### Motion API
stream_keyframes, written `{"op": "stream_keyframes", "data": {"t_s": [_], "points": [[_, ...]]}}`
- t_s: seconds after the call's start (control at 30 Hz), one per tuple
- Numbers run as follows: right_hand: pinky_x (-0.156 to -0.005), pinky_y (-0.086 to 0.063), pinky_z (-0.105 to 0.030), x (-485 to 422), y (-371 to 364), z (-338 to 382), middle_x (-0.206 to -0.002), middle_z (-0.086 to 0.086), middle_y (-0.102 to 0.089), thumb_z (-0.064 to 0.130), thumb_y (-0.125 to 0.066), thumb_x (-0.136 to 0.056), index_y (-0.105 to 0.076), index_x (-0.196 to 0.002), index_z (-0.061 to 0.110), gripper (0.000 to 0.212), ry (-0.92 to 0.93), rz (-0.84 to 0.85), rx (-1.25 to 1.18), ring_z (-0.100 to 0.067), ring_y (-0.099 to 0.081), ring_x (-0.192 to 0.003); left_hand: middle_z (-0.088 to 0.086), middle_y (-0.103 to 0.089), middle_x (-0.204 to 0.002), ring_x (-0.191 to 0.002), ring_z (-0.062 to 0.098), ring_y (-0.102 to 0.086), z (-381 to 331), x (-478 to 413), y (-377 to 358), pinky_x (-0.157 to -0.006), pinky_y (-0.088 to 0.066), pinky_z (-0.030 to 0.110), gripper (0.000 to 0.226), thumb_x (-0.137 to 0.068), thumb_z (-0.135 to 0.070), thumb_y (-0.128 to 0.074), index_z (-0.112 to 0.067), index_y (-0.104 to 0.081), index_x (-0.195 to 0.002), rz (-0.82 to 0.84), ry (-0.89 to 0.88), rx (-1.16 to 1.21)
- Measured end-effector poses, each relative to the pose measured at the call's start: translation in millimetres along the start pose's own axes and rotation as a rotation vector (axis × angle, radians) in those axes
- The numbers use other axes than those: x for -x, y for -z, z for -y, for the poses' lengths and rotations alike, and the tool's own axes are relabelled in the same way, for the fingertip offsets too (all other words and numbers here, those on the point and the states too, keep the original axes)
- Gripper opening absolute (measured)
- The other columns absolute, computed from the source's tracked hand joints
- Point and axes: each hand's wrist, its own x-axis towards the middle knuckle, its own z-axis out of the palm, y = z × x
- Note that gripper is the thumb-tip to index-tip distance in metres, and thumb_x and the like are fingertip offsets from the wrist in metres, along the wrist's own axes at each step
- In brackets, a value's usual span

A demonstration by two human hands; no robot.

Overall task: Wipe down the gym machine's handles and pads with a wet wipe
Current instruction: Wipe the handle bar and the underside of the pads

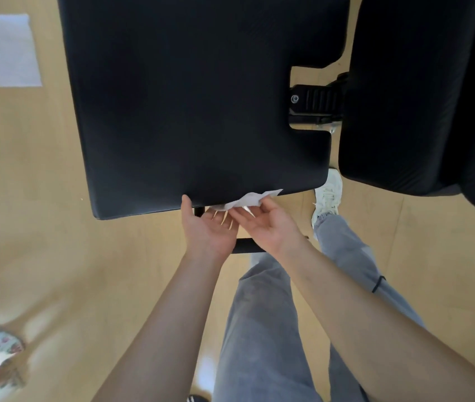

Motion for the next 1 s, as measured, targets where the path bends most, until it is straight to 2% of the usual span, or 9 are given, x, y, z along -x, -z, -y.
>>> {"op": "stream_keyframes", "data": {"t_s": [0.2,0.4,0.5,0.63,0.73,0.8,0.87,0.93,1.0], "points": [[-0.079,-0.056,-0.058,-2.3,-7.2,15.4,-0.126,-0.025,-0.062,0.011,-0.049,-0.107,-0.048,-0.137,0.001,0.032,0.014,-0.08,-0.012,-0.046,-0.061,-0.111,0.013,-0.066,-0.133,-0.125,0.031,-0.059,13.6,1.6,-8.9,-0.115,-0.041,0.047,0.066,-0.094,-0.063,-0.057,-0.004,-0.061,-0.125,0.0,0.0,-0.036],[-0.081,-0.06,-0.052,-1.5,15.2,50.2,-0.124,-0.016,-0.07,0.015,-0.057,-0.104,-0.059,-0.133,0.006,0.03,0.146,-0.119,-0.059,-0.035,-0.07,-0.109,0.016,-0.071,-0.122,-0.114,0.032,-0.068,36.9,10.0,-21.7,-0.108,-0.05,0.046,0.055,-0.101,-0.052,-0.054,0.0,-0.062,-0.118,-0.07,0.016,-0.33],[-0.103,-0.05,-0.058,-10.2,16.0,43.8,-0.128,-0.02,-0.061,0.023,-0.06,-0.102,-0.048,-0.142,0.008,0.044,0.105,-0.175,-0.098,-0.04,-0.059,-0.116,0.011,-0.078,-0.106,-0.1,0.025,-0.076,32.9,16.8,-18.7,-0.094,-0.059,0.037,0.038,-0.103,-0.037,-0.058,-0.003,-0.068,-0.115,-0.185,-0.156,-0.518],[-0.107,-0.042,-0.066,-10.1,5.6,27.6,-0.147,-0.023,-0.045,0.027,-0.063,-0.099,-0.038,-0.147,0.01,0.056,-0.036,-0.129,-0.092,-0.048,-0.042,-0.136,-0.001,-0.079,-0.095,-0.095,0.016,-0.075,25.3,21.8,-15.4,-0.084,-0.059,0.032,0.017,-0.1,-0.018,-0.059,-0.015,-0.075,-0.106,-0.179,-0.549,-0.872],[-0.109,-0.04,-0.066,-2.0,0.8,39.6,-0.142,-0.022,-0.049,0.022,-0.056,-0.104,-0.041,-0.145,0.006,0.046,0.042,-0.152,-0.12,-0.047,-0.042,-0.137,-0.011,-0.073,-0.108,-0.106,0.007,-0.066,14.1,12.6,-14.1,-0.093,-0.055,0.03,0.02,-0.098,-0.017,-0.062,-0.023,-0.073,-0.112,-0.053,-0.921,-1.221],[-0.111,-0.041,-0.062,3.6,2.5,52.5,-0.133,-0.019,-0.054,0.027,-0.058,-0.103,-0.043,-0.142,0.007,0.046,0.13,-0.246,-0.072,-0.044,-0.045,-0.135,-0.01,-0.067,-0.123,-0.119,0.012,-0.056,7.8,1.0,-14.1,-0.101,-0.048,0.032,0.026,-0.095,-0.02,-0.064,-0.023,-0.071,-0.12,0.01,-1.191,-1.514],[-0.116,-0.038,-0.057,1.3,11.1,62.6,-0.138,-0.021,-0.051,0.049,-0.072,-0.083,-0.04,-0.145,0.007,0.082,0.239,-0.232,0.089,-0.043,-0.044,-0.137,-0.005,-0.059,-0.141,-0.135,0.02,-0.045,5.3,-9.6,-17.0,-0.111,-0.036,0.036,0.036,-0.092,-0.026,-0.068,-0.023,-0.068,-0.127,0.003,-1.361,-1.729],[-0.113,-0.042,-0.052,-10.1,21.5,70.8,-0.15,-0.029,-0.04,0.064,-0.069,-0.056,-0.031,-0.152,0.001,0.121,0.312,-0.263,0.353,-0.047,-0.042,-0.138,-0.001,-0.044,-0.158,-0.15,0.024,-0.031,5.4,-18.3,-19.0,-0.119,-0.024,0.043,0.048,-0.089,-0.033,-0.069,-0.024,-0.062,-0.136,-0.056,-1.414,-1.885],[-0.099,-0.052,-0.04,-0.8,13.9,70.6,-0.146,-0.015,-0.05,0.054,-0.066,-0.08,-0.039,-0.151,0.018,0.084,0.41,-0.398,0.442,-0.036,-0.052,-0.13,0.001,-0.031,-0.167,-0.156,0.027,-0.021,5.7,-25.1,-17.1,-0.124,-0.016,0.047,0.058,-0.088,-0.038,-0.07,-0.025,-0.056,-0.143,-0.108,-1.442,-2.009]]}}
